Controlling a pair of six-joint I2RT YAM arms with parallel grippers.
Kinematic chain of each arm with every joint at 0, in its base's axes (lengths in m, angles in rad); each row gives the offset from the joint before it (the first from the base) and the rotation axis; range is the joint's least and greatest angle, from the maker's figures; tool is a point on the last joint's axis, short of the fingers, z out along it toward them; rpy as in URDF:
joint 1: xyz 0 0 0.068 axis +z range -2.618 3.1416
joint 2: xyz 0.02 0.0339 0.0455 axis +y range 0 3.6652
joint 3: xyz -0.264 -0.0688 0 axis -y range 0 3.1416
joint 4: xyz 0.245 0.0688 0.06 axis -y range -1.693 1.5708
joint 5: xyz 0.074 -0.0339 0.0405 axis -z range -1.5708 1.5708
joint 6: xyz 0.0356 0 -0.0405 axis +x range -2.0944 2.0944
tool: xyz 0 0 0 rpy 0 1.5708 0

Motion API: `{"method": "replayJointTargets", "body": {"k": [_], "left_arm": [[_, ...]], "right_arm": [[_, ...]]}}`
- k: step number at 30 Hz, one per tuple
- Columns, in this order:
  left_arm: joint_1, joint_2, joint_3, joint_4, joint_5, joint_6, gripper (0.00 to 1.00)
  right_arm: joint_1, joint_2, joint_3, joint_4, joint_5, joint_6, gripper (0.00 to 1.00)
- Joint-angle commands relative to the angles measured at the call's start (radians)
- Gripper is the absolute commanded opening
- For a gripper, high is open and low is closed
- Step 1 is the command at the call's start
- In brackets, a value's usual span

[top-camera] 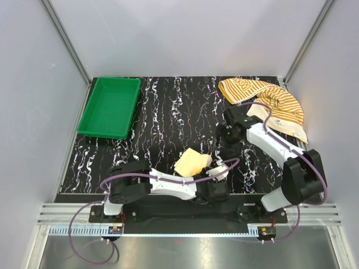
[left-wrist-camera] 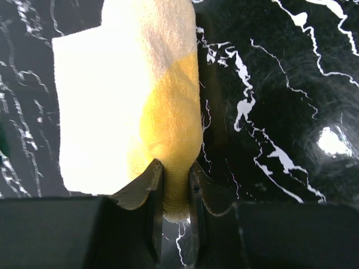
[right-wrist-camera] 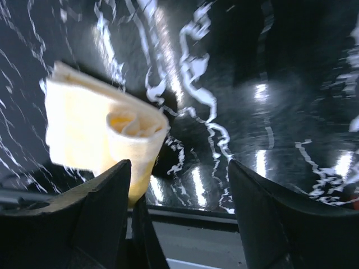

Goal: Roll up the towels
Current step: Roll the towel

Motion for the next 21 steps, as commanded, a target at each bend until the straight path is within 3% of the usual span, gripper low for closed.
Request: {"method": "replayJointTargets", "body": {"k": [1, 7, 14, 21], "left_arm": [[0.033, -0.081, -0.044, 0.052, 0.151, -0.020, 0.07], [0.108, -0.158, -0.104, 0.117, 0.291, -0.030, 0.04], [0.240, -0.310, -0.245, 0.278, 0.585, -0.060, 0.02], [0.355, -0.405, -0.360, 0.486, 0.852, -0.091, 0.01]], "right_arm": [[-0.071, -0.094, 0.043, -0.046, 0.090, -0.011, 0.77], [-0.108, -0.228, 0.008, -0.043, 0.168, 0.009, 0.81], [-0.107, -0.310, -0.093, 0.026, 0.101, 0.029, 0.82], [-0.108, -0.390, -0.237, 0.222, -0.158, 0.073, 0.83]]}}
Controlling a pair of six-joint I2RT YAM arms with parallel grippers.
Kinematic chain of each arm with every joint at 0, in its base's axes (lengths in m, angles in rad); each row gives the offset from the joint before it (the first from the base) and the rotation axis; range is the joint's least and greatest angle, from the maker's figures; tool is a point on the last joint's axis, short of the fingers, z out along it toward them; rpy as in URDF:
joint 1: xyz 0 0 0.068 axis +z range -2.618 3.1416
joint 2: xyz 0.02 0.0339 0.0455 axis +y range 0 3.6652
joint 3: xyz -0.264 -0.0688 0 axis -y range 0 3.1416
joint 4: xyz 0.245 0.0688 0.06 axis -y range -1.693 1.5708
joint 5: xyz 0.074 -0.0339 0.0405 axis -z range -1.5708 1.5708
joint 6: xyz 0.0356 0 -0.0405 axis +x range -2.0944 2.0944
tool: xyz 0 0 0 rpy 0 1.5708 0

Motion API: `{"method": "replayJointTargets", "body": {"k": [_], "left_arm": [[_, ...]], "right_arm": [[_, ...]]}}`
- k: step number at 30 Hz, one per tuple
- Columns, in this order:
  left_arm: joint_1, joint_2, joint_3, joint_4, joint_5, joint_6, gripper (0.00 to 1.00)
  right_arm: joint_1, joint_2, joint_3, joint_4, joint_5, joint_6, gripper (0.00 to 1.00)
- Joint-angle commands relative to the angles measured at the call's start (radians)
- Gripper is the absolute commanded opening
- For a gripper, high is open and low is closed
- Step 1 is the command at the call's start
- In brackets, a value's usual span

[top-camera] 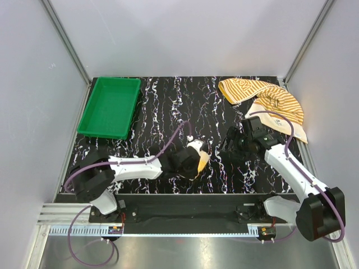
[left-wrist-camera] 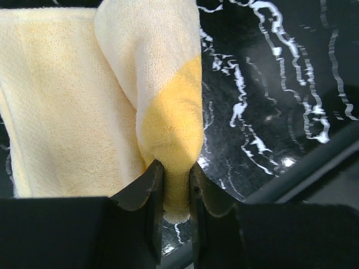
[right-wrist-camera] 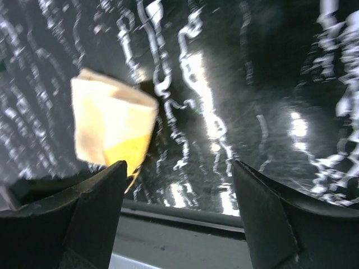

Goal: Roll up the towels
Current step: Roll the towel

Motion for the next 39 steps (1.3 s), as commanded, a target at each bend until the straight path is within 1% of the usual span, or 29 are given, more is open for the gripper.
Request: {"method": "replayJointTargets", "body": {"k": [1, 2, 4, 5, 6, 8, 9, 12, 18, 22, 26, 30, 35, 38, 39], "left_arm": [[0.053, -0.056, -0.044, 0.167, 0.219, -0.039, 0.01], [0.067, -0.058, -0.054, 0.187, 0.274, -0.061, 0.00], [0.111, -0.055, -0.094, 0.257, 0.323, -0.085, 0.00], [0.128, -0.053, -0.115, 0.290, 0.383, -0.119, 0.00], [0.160, -0.050, -0.132, 0.351, 0.406, -0.137, 0.00], [0.192, -0.037, -0.185, 0.417, 0.476, -0.189, 0.00], [0.206, -0.029, -0.199, 0.473, 0.492, -0.203, 0.00], [0.246, 0.008, -0.255, 0.575, 0.547, -0.256, 0.00], [0.283, 0.078, -0.301, 0.705, 0.603, -0.320, 0.00], [0.291, 0.088, -0.299, 0.712, 0.609, -0.323, 0.00], [0.298, 0.086, -0.282, 0.667, 0.603, -0.303, 0.00], [0.304, 0.089, -0.278, 0.664, 0.606, -0.299, 0.00], [0.311, 0.103, -0.293, 0.692, 0.615, -0.311, 0.00], [0.314, 0.101, -0.295, 0.696, 0.621, -0.312, 0.00], [0.314, 0.101, -0.296, 0.696, 0.621, -0.314, 0.00]], "right_arm": [[-0.002, -0.061, -0.059, 0.192, -0.189, 0.040, 0.83], [-0.002, -0.064, -0.093, 0.217, -0.214, 0.044, 0.83], [0.000, -0.069, -0.125, 0.294, -0.287, 0.063, 0.83], [0.000, -0.066, -0.159, 0.320, -0.306, 0.072, 0.83], [-0.002, -0.066, -0.171, 0.337, -0.321, 0.086, 0.83], [-0.002, -0.064, -0.211, 0.384, -0.352, 0.098, 0.83], [-0.002, -0.066, -0.223, 0.395, -0.355, 0.109, 0.83], [0.000, -0.078, -0.279, 0.447, -0.377, 0.129, 0.83], [0.000, -0.052, -0.358, 0.565, -0.443, 0.166, 0.83], [0.000, -0.027, -0.388, 0.645, -0.469, 0.170, 0.82], [0.001, 0.002, -0.411, 0.690, -0.464, 0.173, 0.82], [0.012, 0.049, -0.426, 0.757, -0.466, 0.186, 0.82], [0.061, 0.129, -0.426, 0.831, -0.443, 0.201, 0.81], [0.089, 0.169, -0.430, 0.877, -0.415, 0.215, 0.79], [0.093, 0.180, -0.435, 0.894, -0.412, 0.224, 0.77]]}}
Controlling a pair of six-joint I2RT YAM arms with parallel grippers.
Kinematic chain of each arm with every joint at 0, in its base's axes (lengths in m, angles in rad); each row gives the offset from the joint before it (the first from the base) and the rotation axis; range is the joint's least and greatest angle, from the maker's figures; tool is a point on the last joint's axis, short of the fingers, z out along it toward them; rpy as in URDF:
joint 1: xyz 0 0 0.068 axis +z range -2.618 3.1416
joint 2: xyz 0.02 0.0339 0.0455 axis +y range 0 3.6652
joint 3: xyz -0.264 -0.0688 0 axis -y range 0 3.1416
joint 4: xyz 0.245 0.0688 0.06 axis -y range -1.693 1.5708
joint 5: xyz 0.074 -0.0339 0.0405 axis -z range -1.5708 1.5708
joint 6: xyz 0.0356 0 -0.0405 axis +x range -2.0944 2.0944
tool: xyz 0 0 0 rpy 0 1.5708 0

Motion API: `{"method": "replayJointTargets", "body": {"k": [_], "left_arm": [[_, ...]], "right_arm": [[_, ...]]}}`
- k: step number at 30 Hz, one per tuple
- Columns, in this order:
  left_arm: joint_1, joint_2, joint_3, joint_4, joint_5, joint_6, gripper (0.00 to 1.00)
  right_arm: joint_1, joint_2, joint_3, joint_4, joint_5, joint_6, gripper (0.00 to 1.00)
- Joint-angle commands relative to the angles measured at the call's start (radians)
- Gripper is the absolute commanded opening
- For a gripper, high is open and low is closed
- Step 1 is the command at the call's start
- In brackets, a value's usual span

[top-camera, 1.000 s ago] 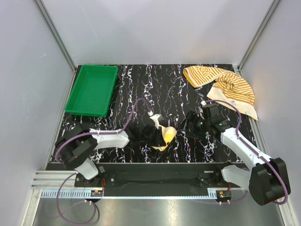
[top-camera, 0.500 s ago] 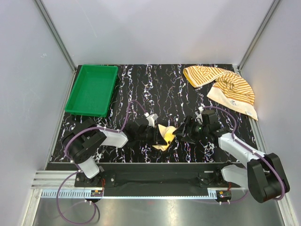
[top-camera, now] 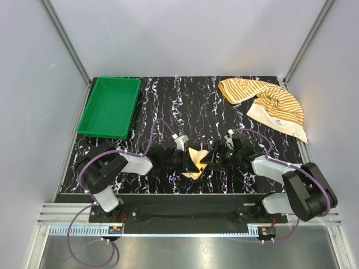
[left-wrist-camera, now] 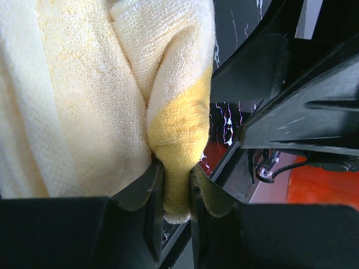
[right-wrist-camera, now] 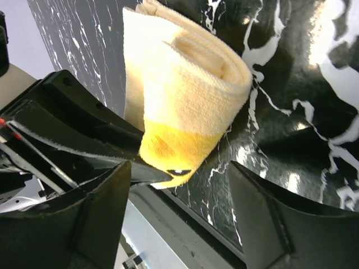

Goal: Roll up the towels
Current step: Roll the towel

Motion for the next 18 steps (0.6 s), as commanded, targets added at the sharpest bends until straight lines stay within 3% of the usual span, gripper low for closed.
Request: {"method": "replayJointTargets", "body": {"k": [1, 6, 8, 16, 18], "left_arm": [[0.007, 0.013, -0.006, 0.028, 0.020, 0.005, 0.00], [0.009, 0.018, 0.004, 0.021, 0.041, 0.013, 0.00], [0.009, 0.022, 0.014, 0.001, 0.046, 0.022, 0.00], [0.009, 0.030, 0.048, -0.058, 0.058, 0.057, 0.00], [0.007, 0.034, 0.057, -0.082, 0.060, 0.063, 0.00]], "right_arm": [[0.028, 0.043, -0.013, 0.133, 0.028, 0.029, 0.75], [0.066, 0.104, 0.002, 0.181, 0.038, 0.039, 0.63], [0.079, 0.138, 0.018, 0.190, 0.044, 0.034, 0.50], [0.103, 0.218, 0.033, 0.236, 0.043, 0.029, 0.31], [0.103, 0.233, 0.039, 0.235, 0.037, 0.025, 0.15]]}}
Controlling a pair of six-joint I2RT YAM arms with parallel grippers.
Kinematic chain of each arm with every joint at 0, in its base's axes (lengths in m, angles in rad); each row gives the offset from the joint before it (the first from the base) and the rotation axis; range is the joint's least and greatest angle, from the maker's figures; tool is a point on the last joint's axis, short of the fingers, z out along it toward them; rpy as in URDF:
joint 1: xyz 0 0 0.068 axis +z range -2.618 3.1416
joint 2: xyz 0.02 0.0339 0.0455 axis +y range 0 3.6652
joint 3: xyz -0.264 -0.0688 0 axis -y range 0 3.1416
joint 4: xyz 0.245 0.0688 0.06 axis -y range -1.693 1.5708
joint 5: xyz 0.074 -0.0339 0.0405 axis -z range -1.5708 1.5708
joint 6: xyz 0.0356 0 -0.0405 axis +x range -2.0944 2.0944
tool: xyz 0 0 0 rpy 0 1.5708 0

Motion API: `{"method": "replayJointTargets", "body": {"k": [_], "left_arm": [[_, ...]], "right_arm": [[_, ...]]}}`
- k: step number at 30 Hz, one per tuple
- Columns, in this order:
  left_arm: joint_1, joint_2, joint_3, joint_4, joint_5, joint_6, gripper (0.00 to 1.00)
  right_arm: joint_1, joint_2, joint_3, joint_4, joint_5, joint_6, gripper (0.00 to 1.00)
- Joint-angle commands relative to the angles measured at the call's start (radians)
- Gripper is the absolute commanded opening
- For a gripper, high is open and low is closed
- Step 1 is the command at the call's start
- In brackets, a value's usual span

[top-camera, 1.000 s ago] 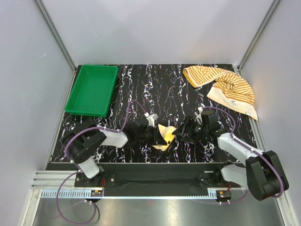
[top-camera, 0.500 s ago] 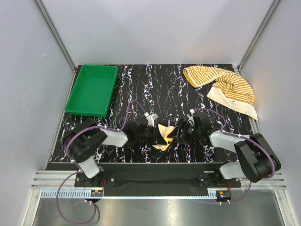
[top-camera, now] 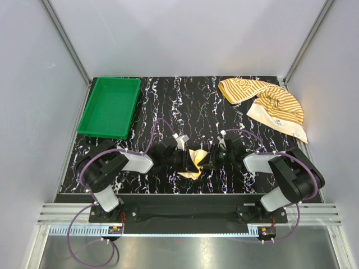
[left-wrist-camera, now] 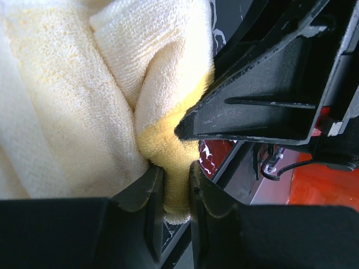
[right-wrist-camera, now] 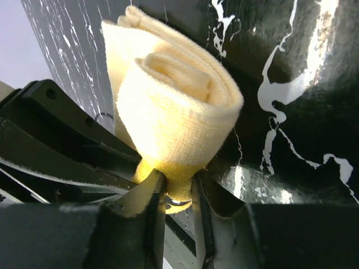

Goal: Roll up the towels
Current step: Roll the towel

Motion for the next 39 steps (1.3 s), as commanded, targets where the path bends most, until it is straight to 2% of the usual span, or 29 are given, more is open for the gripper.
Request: {"method": "replayJointTargets", "body": {"k": [1, 3, 6, 9, 10, 14, 19, 26, 34, 39], "left_arm": [[-0.002, 0.020, 0.034, -0.040, 0.022, 0.048, 0.00], [-0.003, 0.014, 0.037, -0.074, 0.002, 0.054, 0.00], [-0.003, -0.011, 0.054, -0.166, -0.057, 0.086, 0.02], [-0.009, -0.047, 0.077, -0.273, -0.134, 0.129, 0.23], [-0.014, -0.060, 0.083, -0.299, -0.154, 0.158, 0.37], [-0.040, -0.109, 0.129, -0.471, -0.307, 0.217, 0.52], [-0.088, -0.173, 0.152, -0.576, -0.447, 0.238, 0.57], [-0.274, -0.170, 0.296, -0.793, -0.798, 0.278, 0.61], [-0.479, -0.062, 0.521, -1.002, -1.149, 0.301, 0.62], [-0.592, 0.080, 0.636, -1.080, -1.283, 0.347, 0.62]], "right_arm": [[0.023, 0.038, 0.033, 0.027, 0.017, -0.013, 0.10], [0.026, 0.038, 0.042, 0.004, 0.021, -0.018, 0.00], [0.031, 0.036, 0.056, -0.025, 0.034, -0.022, 0.00], [0.034, 0.035, 0.077, -0.085, 0.037, -0.031, 0.00], [0.037, 0.032, 0.094, -0.102, 0.041, -0.036, 0.00], [0.050, 0.016, 0.140, -0.198, 0.078, -0.060, 0.00], [0.072, -0.005, 0.208, -0.362, 0.138, -0.076, 0.00], [0.091, -0.001, 0.248, -0.468, 0.187, -0.087, 0.00], [0.109, 0.039, 0.318, -0.602, 0.238, -0.106, 0.00], [0.120, 0.055, 0.352, -0.649, 0.247, -0.116, 0.00]]}}
